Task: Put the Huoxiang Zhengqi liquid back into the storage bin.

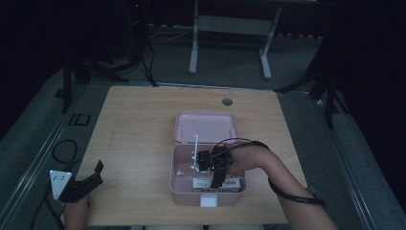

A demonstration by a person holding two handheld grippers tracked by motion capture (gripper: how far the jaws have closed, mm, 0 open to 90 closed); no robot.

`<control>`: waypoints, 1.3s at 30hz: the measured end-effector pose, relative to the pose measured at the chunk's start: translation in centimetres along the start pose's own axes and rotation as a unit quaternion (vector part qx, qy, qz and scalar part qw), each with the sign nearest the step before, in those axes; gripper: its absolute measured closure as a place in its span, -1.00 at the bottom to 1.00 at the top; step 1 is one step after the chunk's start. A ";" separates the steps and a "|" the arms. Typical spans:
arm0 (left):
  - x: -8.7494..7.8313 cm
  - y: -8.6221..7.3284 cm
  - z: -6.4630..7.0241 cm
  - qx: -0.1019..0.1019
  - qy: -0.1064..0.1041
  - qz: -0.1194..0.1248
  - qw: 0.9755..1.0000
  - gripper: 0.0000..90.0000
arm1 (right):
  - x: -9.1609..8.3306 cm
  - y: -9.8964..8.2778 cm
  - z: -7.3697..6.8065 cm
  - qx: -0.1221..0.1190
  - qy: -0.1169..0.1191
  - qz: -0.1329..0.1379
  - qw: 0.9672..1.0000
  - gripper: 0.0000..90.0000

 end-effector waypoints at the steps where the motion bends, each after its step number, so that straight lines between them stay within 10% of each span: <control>1: 0.0 0.0 0.0 0.000 0.000 0.000 1.000 -0.93 | -0.4 -0.2 0.0 0.003 -0.003 0.004 1.000 -0.14; 17: 0.0 0.0 0.1 0.000 0.001 0.000 1.000 -0.93 | -5.2 -5.3 1.3 0.064 -0.040 0.096 0.993 -0.71; 39: 0.0 0.0 0.2 0.003 0.000 0.000 1.000 -0.93 | -3.4 -16.3 4.6 0.191 -0.082 0.161 0.965 -0.70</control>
Point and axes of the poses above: each handheld gripper's, and its own axes: x roughly forward along the jaws, y roughly out of its top, z roughly to its right, the point moved 2 cm from there along x, roughly forward along the jaws, and after that the axes turned 7 degrees about -z, right-handed, at the moved point
